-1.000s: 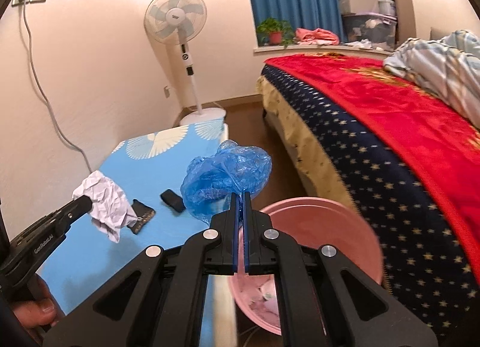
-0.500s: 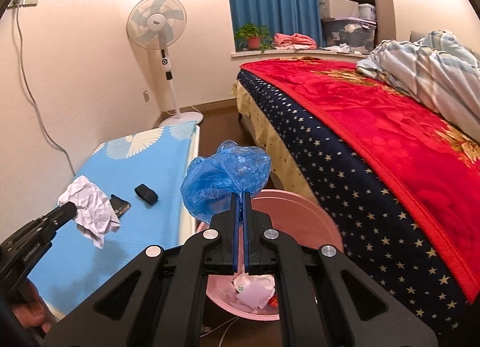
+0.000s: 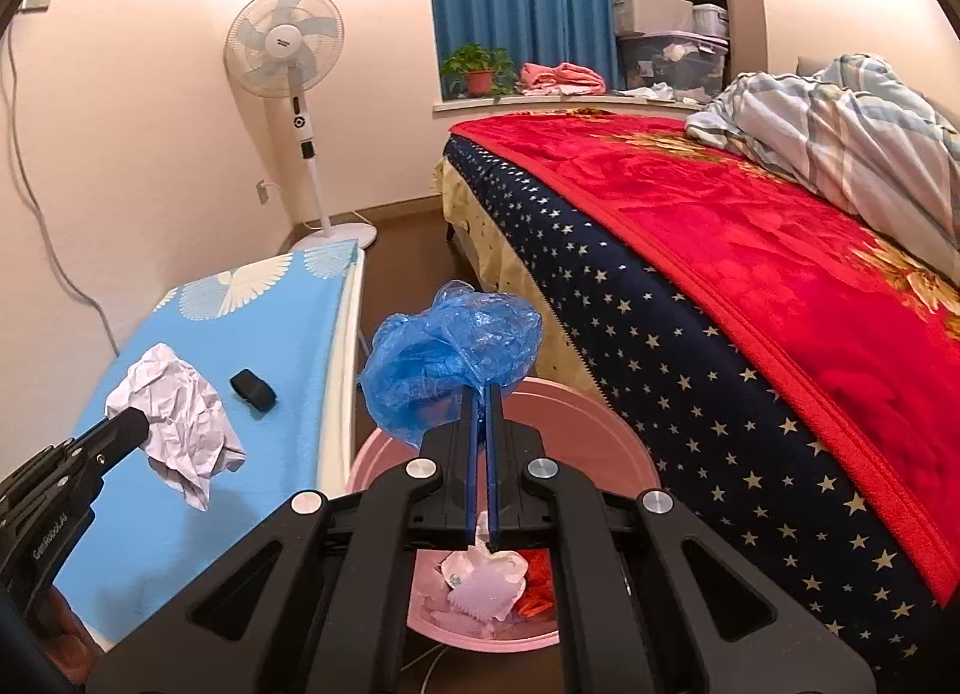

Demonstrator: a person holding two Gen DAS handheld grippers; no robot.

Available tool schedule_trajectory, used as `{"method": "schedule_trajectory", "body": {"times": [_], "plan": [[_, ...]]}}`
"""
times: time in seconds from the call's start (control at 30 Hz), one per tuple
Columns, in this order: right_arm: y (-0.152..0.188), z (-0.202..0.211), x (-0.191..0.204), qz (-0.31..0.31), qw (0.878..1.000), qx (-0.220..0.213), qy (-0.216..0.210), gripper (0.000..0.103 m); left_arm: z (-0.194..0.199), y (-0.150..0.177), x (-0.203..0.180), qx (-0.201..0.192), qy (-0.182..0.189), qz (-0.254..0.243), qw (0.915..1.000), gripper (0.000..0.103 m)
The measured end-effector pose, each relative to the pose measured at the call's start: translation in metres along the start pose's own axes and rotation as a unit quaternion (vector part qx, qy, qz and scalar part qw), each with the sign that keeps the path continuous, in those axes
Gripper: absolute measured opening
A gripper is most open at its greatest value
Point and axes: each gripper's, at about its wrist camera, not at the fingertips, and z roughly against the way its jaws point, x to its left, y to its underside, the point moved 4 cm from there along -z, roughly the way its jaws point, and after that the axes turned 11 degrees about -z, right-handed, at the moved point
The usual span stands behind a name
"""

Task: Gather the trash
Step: 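Carry the white paper and blue plastic bag over the pink bin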

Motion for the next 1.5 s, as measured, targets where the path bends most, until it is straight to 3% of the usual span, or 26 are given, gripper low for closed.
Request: {"method": "schedule_trajectory", "body": {"times": [0.8,1.5], "plan": [[-0.001,-0.019,-0.041,-0.053,0.997,0.007,0.053,0.002,-0.044,0.009,-0.053,0.014,0.061,-0.023,0.9978,0.003],[-0.003,-0.021,-0.05,-0.056,0.996,0.007,0.067,0.002,-0.06,0.013,-0.073,0.024,0.079,-0.028,0.9962,0.003]]}}
